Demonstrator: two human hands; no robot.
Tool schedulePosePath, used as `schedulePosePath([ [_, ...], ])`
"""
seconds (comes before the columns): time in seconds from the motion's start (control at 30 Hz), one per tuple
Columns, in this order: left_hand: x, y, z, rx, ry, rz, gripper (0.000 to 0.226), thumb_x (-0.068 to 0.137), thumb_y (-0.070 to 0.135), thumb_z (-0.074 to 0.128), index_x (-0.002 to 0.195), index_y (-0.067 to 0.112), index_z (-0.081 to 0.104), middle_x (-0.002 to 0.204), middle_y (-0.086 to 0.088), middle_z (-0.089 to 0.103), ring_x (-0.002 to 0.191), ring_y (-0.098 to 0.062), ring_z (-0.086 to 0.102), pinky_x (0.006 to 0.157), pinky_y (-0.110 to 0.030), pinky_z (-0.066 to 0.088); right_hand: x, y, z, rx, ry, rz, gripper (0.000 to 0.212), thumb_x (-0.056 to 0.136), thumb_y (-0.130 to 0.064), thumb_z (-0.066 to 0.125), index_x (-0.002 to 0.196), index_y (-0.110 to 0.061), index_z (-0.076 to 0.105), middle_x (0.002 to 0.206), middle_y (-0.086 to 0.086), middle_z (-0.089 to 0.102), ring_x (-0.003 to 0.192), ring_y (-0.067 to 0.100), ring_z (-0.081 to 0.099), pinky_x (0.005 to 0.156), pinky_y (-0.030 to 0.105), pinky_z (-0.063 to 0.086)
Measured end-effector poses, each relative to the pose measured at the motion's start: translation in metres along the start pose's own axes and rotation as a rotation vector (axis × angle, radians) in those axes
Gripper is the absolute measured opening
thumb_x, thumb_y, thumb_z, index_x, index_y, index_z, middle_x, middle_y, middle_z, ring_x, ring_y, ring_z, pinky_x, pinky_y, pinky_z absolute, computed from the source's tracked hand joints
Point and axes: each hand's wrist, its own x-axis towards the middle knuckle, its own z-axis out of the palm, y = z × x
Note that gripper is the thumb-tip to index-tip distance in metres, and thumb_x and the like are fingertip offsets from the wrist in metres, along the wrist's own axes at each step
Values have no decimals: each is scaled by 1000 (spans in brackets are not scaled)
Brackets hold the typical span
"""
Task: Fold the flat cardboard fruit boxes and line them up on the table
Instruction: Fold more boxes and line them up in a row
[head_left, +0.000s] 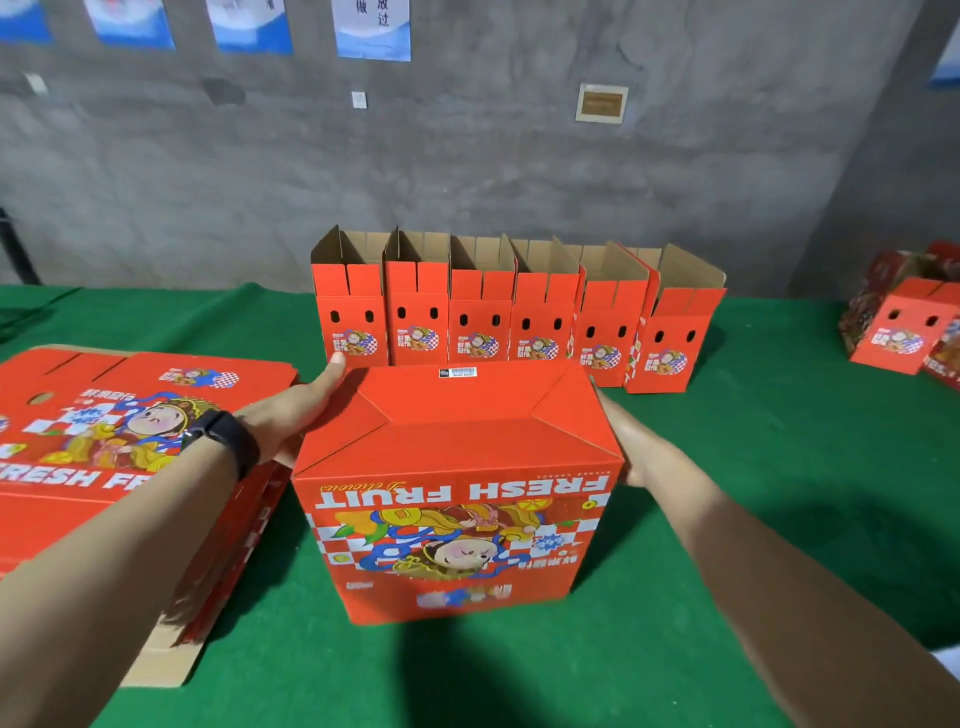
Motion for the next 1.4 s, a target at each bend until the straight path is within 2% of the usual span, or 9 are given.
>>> schedulePosePath([
  [0.13,2,10,-17,11,111,81,62,78,81,24,60,24,44,49,3,44,36,-15,34,37,-12,27,-8,-17,-3,40,-24,-159,98,55,-92,51,135,-36,47,139,5,51,124,30,51,98,54,43],
  [0.23,7,8,-30,-108,95,117,68,84,74,34,46,19,47,40,2,46,33,-15,43,41,-17,35,-13,-25,-13,113,-141,-305,59,68,-68,64,119,-39,56,113,-6,65,95,13,64,68,34,53],
  [0.33,11,0,-30,-280,114,135,67,91,47,46,33,13,46,32,-1,42,28,-15,41,43,-21,33,-13,-26,-17,166,-195,-410,42,74,-27,69,115,-31,58,99,-2,67,88,16,63,69,36,52],
  [0.53,17,-15,-20,-599,68,115,14,92,21,45,82,16,53,59,0,63,48,-11,61,52,-22,54,-17,-26,-11,117,-209,-482,65,74,4,69,120,-40,53,121,3,60,88,17,65,65,33,55],
  [0.73,31,-34,-14,-455,161,37,11,93,26,48,85,20,53,69,3,62,55,-11,58,48,-16,48,-22,-19,2,-148,-110,-547,76,72,1,78,128,-37,43,112,9,55,78,11,59,71,23,50],
  [0.9,40,-43,-4,-235,226,-3,4,90,24,59,90,20,59,90,-6,58,78,-20,53,73,-30,39,-24,-19,21,-214,-9,-639,72,67,-9,85,117,-45,47,112,9,53,81,14,51,78,28,51],
  [1.03,38,-40,13,-307,150,68,46,89,18,63,132,14,48,124,-7,55,115,-22,48,101,-38,31,-23,-21,37,-290,82,-691,75,65,-13,86,114,-53,44,113,-1,47,85,11,48,81,30,52],
  [1.13,38,-39,21,-325,5,144,38,91,16,58,128,11,52,118,-2,63,108,-18,54,111,-40,29,-20,-15,50,-476,145,-781,73,73,-11,80,117,-57,42,108,-16,44,87,10,53,75,21,50],
  [1.4,21,-11,65,-308,-278,273,77,80,50,64,143,15,37,135,-5,56,124,-23,52,102,-48,42,6,40,96,-1125,63,-831,80,83,11,49,148,-30,25,132,1,37,118,21,34,96,42,42],
])
